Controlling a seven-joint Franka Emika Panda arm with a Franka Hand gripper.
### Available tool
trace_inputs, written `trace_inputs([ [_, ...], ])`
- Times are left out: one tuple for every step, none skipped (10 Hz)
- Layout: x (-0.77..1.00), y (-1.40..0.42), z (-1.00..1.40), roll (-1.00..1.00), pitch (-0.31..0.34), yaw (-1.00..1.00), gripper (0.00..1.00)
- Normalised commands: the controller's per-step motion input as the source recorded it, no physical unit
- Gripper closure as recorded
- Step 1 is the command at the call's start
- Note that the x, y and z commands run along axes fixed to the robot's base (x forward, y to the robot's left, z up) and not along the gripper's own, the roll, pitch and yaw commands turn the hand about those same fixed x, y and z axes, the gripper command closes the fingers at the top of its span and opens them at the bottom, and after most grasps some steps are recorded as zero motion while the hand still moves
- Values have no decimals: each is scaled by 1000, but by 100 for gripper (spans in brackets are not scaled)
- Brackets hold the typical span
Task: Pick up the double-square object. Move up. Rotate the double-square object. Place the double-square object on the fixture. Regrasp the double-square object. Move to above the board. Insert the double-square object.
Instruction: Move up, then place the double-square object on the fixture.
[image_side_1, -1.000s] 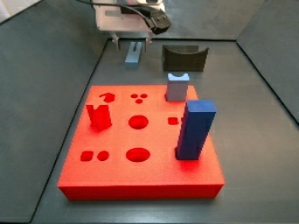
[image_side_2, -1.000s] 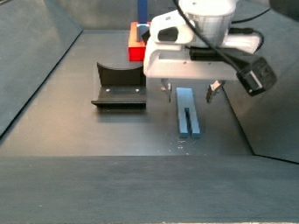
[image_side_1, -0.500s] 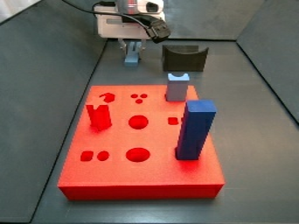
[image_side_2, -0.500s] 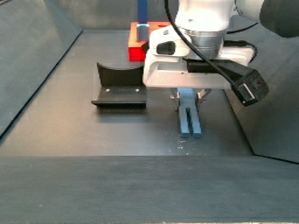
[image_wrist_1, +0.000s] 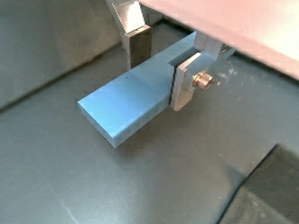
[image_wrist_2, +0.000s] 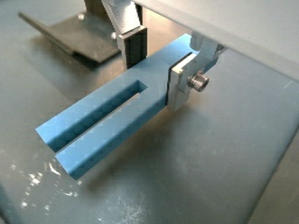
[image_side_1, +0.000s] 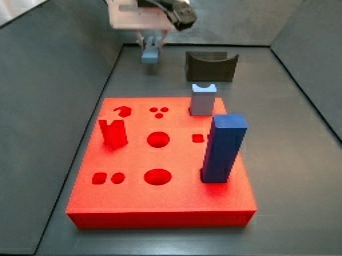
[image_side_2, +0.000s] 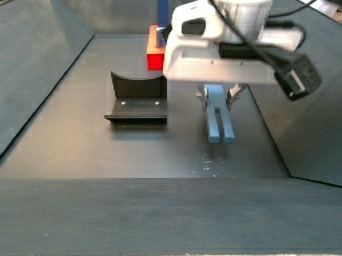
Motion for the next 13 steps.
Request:
trace_inputs([
  [-15, 6, 200, 66, 80, -14, 100],
  [0, 0, 1000, 0, 0, 0, 100],
  [-2, 0, 1000, 0, 7, 2, 100],
  [-13, 2, 1000, 4, 29, 0, 100],
  [-16, 4, 1000, 22, 44, -6, 100],
  [-19, 5, 1000, 39, 55, -13, 100],
  [-22, 7, 1000, 63, 68, -18, 100],
  [-22, 7, 1000, 75, 72, -19, 100],
  [-25, 6, 1000, 93, 80, -12, 100],
  [-28, 6, 1000, 105, 84, -1, 100],
  [-27, 4, 955, 115, 89, 12, 100],
  [-25, 3, 869, 117, 92, 15, 100],
  [-18, 4, 697, 124, 99, 23, 100],
])
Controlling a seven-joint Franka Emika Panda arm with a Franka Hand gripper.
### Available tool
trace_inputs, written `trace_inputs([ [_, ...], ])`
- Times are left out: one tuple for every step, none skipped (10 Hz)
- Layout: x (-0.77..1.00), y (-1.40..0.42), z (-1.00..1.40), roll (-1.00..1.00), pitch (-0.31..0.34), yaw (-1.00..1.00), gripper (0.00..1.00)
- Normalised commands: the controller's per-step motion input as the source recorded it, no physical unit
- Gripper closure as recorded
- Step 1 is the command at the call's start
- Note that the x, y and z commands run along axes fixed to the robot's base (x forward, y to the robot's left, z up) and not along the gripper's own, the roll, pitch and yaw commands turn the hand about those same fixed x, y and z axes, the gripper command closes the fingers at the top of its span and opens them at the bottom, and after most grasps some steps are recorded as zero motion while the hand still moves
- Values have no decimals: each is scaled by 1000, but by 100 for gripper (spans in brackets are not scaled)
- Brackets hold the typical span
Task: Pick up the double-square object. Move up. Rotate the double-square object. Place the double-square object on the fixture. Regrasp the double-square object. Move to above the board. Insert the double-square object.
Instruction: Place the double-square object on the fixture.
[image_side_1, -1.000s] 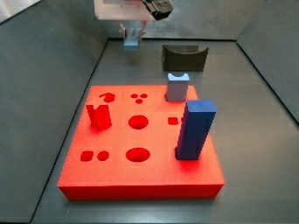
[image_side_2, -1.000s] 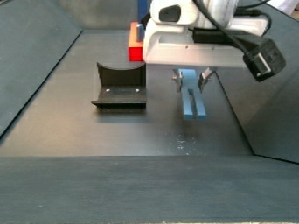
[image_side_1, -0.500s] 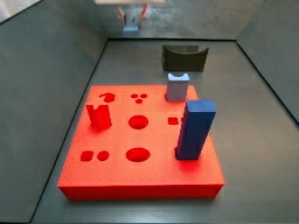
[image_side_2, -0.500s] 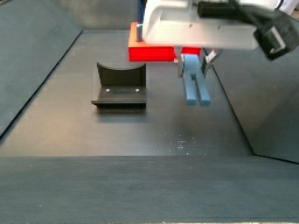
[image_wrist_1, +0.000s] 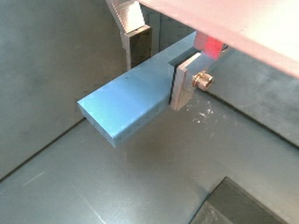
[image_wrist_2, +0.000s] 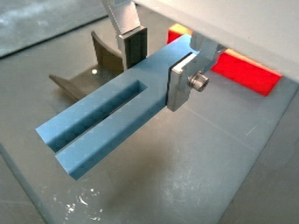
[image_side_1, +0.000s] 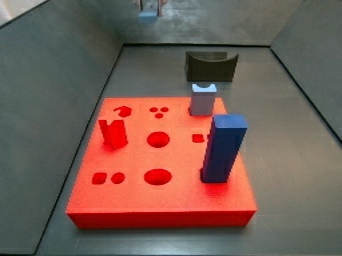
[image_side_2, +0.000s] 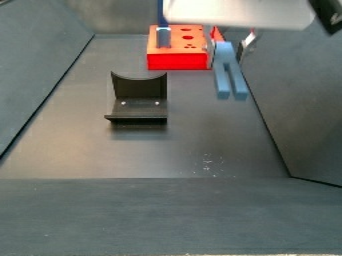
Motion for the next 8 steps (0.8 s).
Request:
trace_inputs([
  [-13, 3, 610, 127, 103, 26, 100],
  [-4, 3, 397, 129, 116, 32, 100],
  [0, 3, 309, 121, 118, 31, 100],
  [1000, -186, -69, 35, 209, 402, 100],
  [1000, -185, -106, 31, 222, 378, 100],
  [1000, -165, -100, 29, 205, 281, 100],
  [1000, -149, -85, 20, 182, 189, 100],
  [1000, -140, -76, 7, 170, 108, 100],
])
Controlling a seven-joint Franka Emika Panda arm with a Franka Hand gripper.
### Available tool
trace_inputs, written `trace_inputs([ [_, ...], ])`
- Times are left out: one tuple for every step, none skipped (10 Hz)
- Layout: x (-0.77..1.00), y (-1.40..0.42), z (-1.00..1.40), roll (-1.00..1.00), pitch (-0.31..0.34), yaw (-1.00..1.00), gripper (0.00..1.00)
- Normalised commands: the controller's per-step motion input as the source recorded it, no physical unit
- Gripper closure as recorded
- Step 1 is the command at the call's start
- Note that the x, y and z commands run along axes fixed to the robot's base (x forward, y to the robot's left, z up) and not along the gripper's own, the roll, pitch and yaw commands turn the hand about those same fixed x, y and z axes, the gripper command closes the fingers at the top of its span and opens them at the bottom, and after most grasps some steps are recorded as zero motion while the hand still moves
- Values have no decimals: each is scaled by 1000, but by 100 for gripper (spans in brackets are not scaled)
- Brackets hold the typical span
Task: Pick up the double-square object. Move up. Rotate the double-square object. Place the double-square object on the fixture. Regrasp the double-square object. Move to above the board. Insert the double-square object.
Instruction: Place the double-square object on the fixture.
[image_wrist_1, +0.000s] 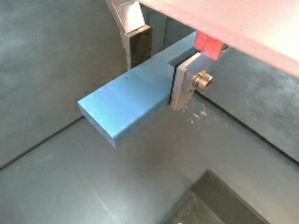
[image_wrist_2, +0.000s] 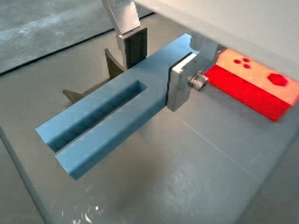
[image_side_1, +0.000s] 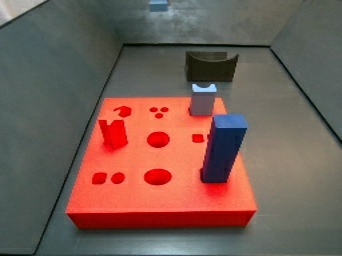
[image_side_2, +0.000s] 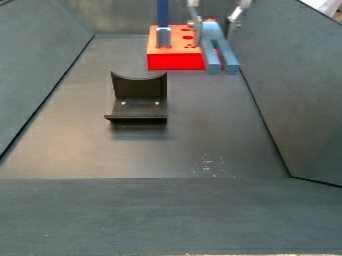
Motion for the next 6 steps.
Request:
trace_inputs([
  [1000, -127, -71, 1, 154, 68, 100],
  [1000, -115, -61, -10, 148, 42, 100],
  [1000, -106, -54, -17, 148, 33, 100],
  [1000, -95, -50, -23, 151, 28, 100],
  [1000, -86, -44, -27, 151, 27, 100],
  [1000, -74, -37, -33, 156, 23, 100],
])
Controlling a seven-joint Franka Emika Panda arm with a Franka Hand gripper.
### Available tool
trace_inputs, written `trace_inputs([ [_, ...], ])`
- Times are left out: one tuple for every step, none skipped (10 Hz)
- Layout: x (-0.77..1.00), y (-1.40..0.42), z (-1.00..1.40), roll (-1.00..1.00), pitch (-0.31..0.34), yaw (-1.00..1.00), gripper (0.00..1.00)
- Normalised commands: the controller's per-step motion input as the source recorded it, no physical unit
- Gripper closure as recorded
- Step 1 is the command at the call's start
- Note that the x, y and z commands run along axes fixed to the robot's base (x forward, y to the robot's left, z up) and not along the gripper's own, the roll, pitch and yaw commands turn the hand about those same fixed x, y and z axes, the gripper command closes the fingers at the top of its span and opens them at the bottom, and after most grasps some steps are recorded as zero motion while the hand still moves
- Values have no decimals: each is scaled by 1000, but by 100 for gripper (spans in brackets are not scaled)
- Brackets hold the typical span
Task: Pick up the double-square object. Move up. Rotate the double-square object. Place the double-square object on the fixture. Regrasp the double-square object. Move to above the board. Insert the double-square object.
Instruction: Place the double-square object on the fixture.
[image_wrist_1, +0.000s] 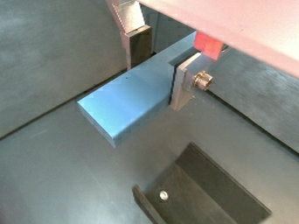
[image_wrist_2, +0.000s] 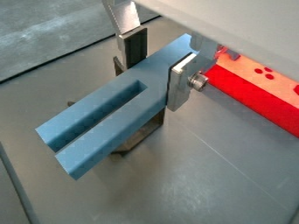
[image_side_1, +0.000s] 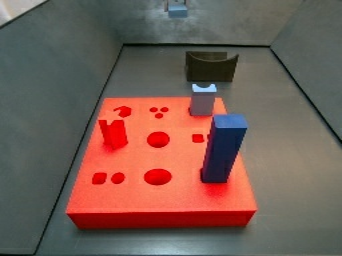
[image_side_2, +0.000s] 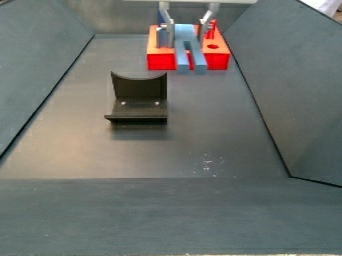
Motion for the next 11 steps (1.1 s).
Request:
trace_inputs([
  [1000, -68, -34, -36, 157, 24, 100],
  [1000, -62, -31, -37, 152, 24, 100],
  [1000, -50, -25, -38, 147, 26, 100],
  [1000, -40, -19, -41, 153, 25, 100],
  [1000, -389, 313, -1000, -24, -132, 100],
  [946, -360, 318, -1000, -20, -137, 100],
  [835, -186, 206, -1000, -12, -141, 100],
  [713, -76, 58, -1000, -3, -137, 100],
  [644, -32, 28, -1000, 8, -135, 100],
  [574, 0, 29, -1000, 23, -134, 100],
  [502, 19, 10, -1000, 34, -132, 100],
])
